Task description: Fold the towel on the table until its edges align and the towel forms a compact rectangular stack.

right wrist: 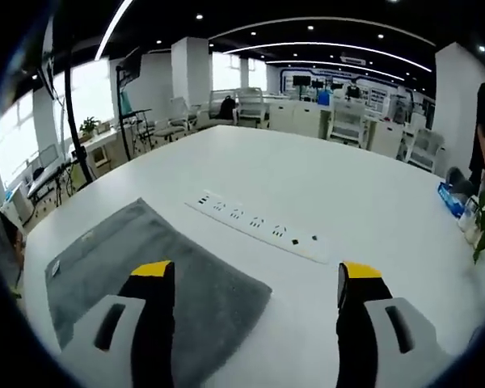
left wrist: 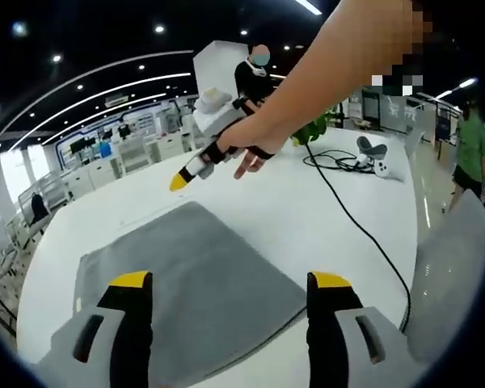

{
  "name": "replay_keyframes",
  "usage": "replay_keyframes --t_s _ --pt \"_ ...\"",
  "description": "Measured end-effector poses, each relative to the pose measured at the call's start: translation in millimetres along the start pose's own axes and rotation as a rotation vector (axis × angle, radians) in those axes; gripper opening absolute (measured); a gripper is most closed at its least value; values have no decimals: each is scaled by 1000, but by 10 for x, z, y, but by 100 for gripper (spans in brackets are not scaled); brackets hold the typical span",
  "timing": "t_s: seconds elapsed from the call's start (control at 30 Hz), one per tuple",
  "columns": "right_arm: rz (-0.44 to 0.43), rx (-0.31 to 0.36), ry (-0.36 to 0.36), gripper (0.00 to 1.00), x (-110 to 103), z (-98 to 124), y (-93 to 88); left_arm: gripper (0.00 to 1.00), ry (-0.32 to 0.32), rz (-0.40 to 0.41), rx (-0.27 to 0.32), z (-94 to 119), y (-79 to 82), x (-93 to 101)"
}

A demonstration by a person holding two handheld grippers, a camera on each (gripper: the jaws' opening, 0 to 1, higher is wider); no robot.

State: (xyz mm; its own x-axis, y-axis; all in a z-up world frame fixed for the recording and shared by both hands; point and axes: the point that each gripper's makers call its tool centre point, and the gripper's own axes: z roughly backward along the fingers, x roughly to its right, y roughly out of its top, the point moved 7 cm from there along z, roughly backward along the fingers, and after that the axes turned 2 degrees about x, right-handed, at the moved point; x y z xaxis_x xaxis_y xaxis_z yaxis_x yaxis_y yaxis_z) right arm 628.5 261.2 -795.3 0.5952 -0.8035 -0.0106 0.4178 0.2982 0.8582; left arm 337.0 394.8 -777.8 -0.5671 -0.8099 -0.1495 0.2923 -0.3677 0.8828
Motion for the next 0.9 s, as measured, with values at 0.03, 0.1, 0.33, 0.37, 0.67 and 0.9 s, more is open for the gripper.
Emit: replay_keyframes --t_s 0.03,0.1,0.33,0.37,0.67,0.9 --pt "2 -3 3 82 15 -35 -25 80 -3 0 -6 -22 -9 24" --pt "23 -25 4 74 54 -40 -75 79 -10 4 -20 -54 -27 59" --pt "49 -73 38 58 101 -96 -303 69 -45 27 -66 -157 -128 206" --pt "53 -79 39 55 108 -103 -332 68 -48 24 -69 -166 -133 224" --pt "45 -107 110 40 58 -143 -447 49 -118 31 -117 -300 -228 446" --pt "39 -84 130 33 38 -212 -451 32 -171 23 -174 -404 -375 595"
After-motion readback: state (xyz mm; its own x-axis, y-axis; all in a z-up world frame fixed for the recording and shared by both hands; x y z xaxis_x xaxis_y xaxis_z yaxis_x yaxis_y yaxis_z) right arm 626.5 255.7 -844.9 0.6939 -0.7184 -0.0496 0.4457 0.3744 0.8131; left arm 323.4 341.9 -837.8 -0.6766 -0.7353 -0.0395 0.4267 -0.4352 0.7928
